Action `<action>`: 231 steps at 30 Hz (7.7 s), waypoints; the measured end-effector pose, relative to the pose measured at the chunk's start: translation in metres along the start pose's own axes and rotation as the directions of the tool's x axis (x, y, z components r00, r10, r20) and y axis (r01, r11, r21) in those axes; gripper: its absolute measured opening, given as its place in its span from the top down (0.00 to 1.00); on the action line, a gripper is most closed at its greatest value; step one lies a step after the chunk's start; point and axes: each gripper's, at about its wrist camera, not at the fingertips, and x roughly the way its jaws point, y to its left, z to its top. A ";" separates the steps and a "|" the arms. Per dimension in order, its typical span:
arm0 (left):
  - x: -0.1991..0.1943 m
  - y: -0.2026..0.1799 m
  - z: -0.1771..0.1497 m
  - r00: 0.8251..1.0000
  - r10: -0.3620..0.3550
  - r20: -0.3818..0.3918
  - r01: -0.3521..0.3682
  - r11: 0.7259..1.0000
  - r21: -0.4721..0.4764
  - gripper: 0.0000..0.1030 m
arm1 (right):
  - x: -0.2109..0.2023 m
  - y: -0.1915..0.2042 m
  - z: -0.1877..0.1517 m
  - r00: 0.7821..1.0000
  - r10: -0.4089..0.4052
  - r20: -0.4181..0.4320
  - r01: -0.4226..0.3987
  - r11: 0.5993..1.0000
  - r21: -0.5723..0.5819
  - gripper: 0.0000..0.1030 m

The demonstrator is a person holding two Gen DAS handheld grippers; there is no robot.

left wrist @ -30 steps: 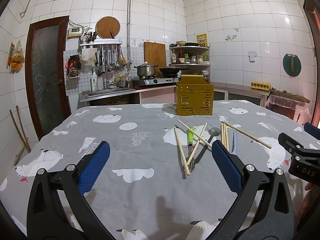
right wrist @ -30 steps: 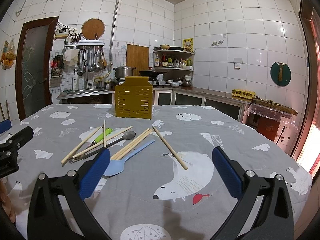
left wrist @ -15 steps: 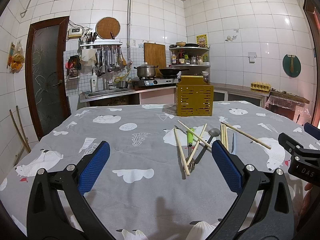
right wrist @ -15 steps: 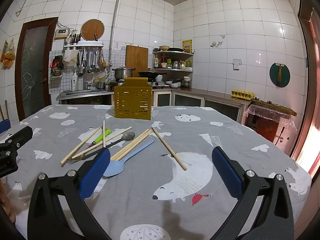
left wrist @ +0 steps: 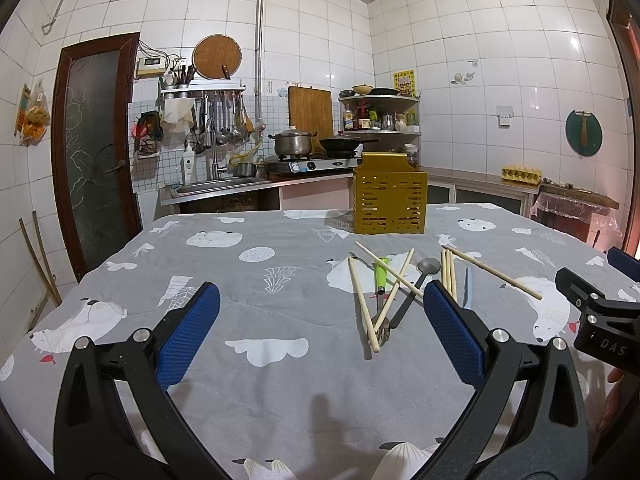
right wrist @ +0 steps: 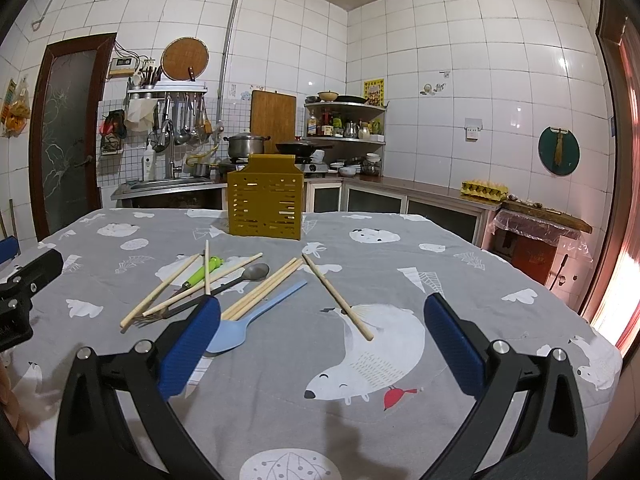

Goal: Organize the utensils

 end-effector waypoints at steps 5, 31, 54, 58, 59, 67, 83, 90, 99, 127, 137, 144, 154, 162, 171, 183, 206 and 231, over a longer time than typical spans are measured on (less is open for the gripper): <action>-0.001 0.000 0.001 1.000 0.001 0.001 -0.001 1.000 -0.001 0.05 | 0.000 0.000 0.000 1.000 0.000 0.002 0.000 1.000 0.000 0.04; -0.004 -0.006 0.008 1.000 -0.006 0.010 0.006 1.000 0.005 0.05 | 0.008 -0.001 -0.002 0.999 0.020 -0.032 -0.019 1.000 0.016 0.04; 0.061 -0.016 0.078 0.995 -0.084 -0.058 0.086 0.995 0.040 0.05 | 0.056 0.001 0.057 0.994 0.093 -0.060 -0.096 0.994 -0.054 0.04; 0.117 -0.015 0.100 0.986 -0.098 -0.133 0.104 0.994 0.041 0.05 | 0.105 -0.006 0.071 0.991 0.082 -0.110 -0.089 0.994 -0.057 0.04; 0.135 -0.016 0.102 0.982 -0.096 -0.165 0.104 0.994 0.039 0.05 | 0.116 -0.008 0.072 0.988 0.085 -0.127 -0.092 0.994 -0.050 0.04; 0.224 -0.020 0.084 0.939 -0.088 -0.333 0.095 0.995 0.005 0.05 | 0.228 -0.018 0.063 0.935 0.056 -0.351 -0.064 0.998 -0.011 0.13; 0.303 -0.018 0.036 0.769 -0.183 -0.612 0.141 0.983 -0.117 0.49 | 0.309 0.002 0.035 0.798 0.104 -0.593 -0.147 0.989 -0.024 0.50; 0.315 -0.029 0.033 0.761 -0.130 -0.635 0.130 0.990 -0.048 0.65 | 0.324 0.003 0.042 0.792 0.116 -0.599 -0.155 0.988 -0.014 0.78; 0.318 -0.042 0.034 0.775 -0.069 -0.628 0.098 0.995 0.012 0.77 | 0.335 0.007 0.043 0.795 0.113 -0.595 -0.140 0.990 0.001 0.84; 0.282 -0.017 0.132 0.895 -0.225 -0.384 0.173 0.971 -0.165 0.96 | 0.284 -0.016 0.117 0.948 0.138 -0.287 -0.096 0.983 0.155 0.94; 0.268 -0.018 0.171 0.959 -0.187 -0.212 0.162 0.978 -0.129 0.96 | 0.249 -0.024 0.156 0.996 0.081 -0.045 -0.073 0.986 0.153 0.94; 0.258 -0.029 0.207 0.985 -0.166 -0.051 0.161 0.982 -0.098 0.96 | 0.238 -0.028 0.186 0.994 0.046 0.101 -0.064 0.982 0.178 0.94; 0.274 -0.046 0.284 0.981 -0.165 0.099 0.173 0.982 -0.074 0.96 | 0.241 -0.018 0.257 0.975 0.070 0.211 -0.107 0.980 0.167 0.94; 0.301 -0.070 0.345 0.952 -0.220 0.214 0.246 0.964 -0.102 0.96 | 0.264 -0.003 0.309 0.957 0.090 0.275 -0.146 0.971 0.190 0.95; 0.376 -0.102 0.319 0.957 -0.195 0.213 0.207 0.978 -0.038 0.96 | 0.326 0.023 0.295 0.972 0.117 0.203 -0.147 0.979 0.139 0.95; 0.442 -0.054 0.231 0.984 -0.179 -0.006 0.177 0.975 -0.137 0.94 | 0.368 0.012 0.243 0.991 0.136 -0.012 -0.133 0.983 0.129 0.93; 0.289 0.005 0.114 0.953 -0.113 -0.280 0.094 0.993 -0.077 0.04 | 0.256 -0.010 0.076 0.907 0.011 -0.421 0.050 0.990 0.133 0.42; 0.334 -0.027 0.055 0.819 -0.114 -0.562 0.073 0.993 -0.095 0.05 | 0.250 0.014 0.024 0.803 0.011 -0.596 0.111 0.980 0.168 0.87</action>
